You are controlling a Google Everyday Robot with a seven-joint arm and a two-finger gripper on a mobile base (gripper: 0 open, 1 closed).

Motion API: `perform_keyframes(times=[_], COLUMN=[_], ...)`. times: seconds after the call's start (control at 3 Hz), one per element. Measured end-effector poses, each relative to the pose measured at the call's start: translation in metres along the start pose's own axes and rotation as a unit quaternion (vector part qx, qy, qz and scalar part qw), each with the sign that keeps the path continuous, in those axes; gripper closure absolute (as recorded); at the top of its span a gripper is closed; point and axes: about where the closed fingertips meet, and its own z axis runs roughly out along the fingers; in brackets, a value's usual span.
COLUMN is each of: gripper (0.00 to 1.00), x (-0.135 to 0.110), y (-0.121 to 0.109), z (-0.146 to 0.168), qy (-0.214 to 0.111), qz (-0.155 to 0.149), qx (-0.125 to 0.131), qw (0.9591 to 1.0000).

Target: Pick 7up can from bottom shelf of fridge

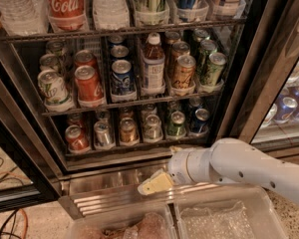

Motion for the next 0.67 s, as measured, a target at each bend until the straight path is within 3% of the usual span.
perform_keyframes(times=[0.33, 0.67], gripper=[0.00, 0.00], x=[0.008, 0.014], y=[-0.002, 0.003], z=[0.023, 0.038], qy=[-0.014, -0.029], qz=[0.019, 0.009], qx=[0.011, 0.042], qw=[0.9997, 0.9987])
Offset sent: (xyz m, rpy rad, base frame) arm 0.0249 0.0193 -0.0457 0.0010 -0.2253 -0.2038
